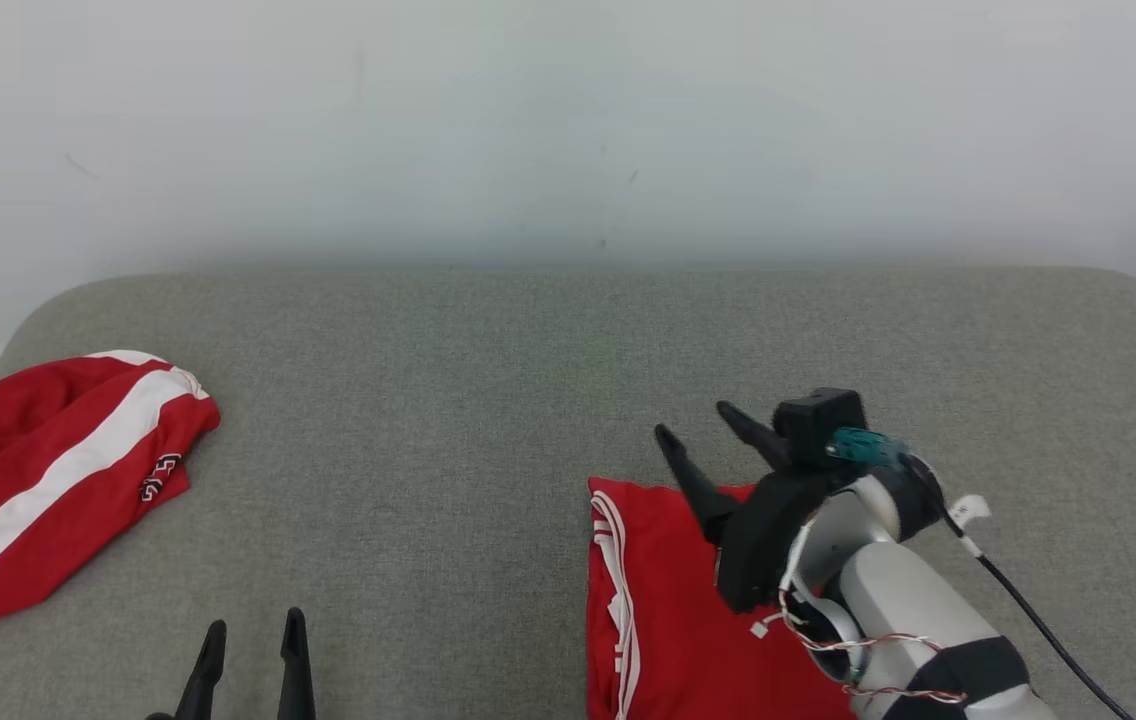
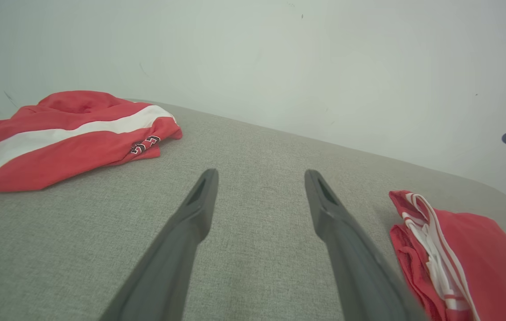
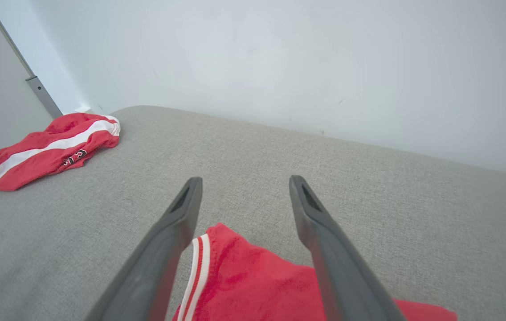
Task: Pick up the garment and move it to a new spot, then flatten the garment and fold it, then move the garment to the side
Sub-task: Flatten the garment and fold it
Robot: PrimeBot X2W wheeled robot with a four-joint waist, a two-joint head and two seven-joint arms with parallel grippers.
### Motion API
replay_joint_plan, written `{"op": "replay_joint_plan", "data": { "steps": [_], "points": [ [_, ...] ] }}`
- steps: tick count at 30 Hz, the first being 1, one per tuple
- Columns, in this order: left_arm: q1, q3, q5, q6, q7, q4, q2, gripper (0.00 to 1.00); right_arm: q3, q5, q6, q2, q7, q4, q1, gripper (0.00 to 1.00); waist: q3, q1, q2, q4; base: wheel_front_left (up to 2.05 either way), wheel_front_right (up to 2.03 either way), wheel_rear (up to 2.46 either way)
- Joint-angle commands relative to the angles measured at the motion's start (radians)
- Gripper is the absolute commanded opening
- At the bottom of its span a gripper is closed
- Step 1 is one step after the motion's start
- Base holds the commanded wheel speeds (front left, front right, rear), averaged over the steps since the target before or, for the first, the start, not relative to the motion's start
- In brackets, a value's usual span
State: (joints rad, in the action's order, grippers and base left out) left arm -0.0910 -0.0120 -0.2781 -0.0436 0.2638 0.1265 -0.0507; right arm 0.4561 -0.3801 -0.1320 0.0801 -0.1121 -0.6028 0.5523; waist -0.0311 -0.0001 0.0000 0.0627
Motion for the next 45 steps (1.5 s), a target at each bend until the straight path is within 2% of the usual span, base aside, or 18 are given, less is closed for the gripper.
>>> {"op": "replay_joint_plan", "data": {
  "steps": [1,2,6,11,16,24,45],
  "points": [
    [-0.014,0.004,-0.005,0.003,0.001,0.002,0.0,1.0,-0.019,0.015,0.003,0.015,0.033,0.004,-0.023,1.0,-0.009,0.0001,0.0,-0.009,0.0,0.0,0.0],
    [-0.015,0.01,-0.008,0.006,0.001,0.005,0.0,1.0,-0.064,0.043,0.003,0.032,0.102,0.018,-0.049,1.0,-0.014,0.0001,0.0,-0.02,0.0,0.0,0.0],
    [-0.011,0.028,-0.018,0.012,0.001,0.009,0.0,1.0,-0.143,0.088,0.003,0.063,0.252,0.073,-0.119,1.0,-0.021,0.0001,0.0,-0.05,0.0,0.0,0.0],
    [-0.012,0.052,-0.027,0.007,0.001,0.001,0.0,1.0,-0.205,0.137,0.003,0.118,0.352,0.147,-0.226,1.0,-0.032,0.0001,0.0,-0.086,0.0,0.0,0.0],
    [-0.024,0.063,-0.024,0.007,0.001,-0.004,0.0,1.0,-0.257,0.16,0.003,0.131,0.371,0.195,-0.319,1.0,-0.044,0.0001,0.0,-0.113,0.0,0.0,0.0],
    [-0.04,0.058,-0.013,0.006,0.001,-0.013,0.0,1.0,-0.27,0.183,0.003,0.141,0.377,0.227,-0.414,1.0,-0.053,0.0001,0.0,-0.131,0.0,0.0,0.0],
    [-0.071,0.067,0.007,0.013,0.001,-0.017,0.0,1.0,-0.352,0.201,0.003,0.068,0.376,0.271,-0.517,1.0,-0.062,0.0001,0.0,-0.12,0.0,0.0,0.0]
  ]
}}
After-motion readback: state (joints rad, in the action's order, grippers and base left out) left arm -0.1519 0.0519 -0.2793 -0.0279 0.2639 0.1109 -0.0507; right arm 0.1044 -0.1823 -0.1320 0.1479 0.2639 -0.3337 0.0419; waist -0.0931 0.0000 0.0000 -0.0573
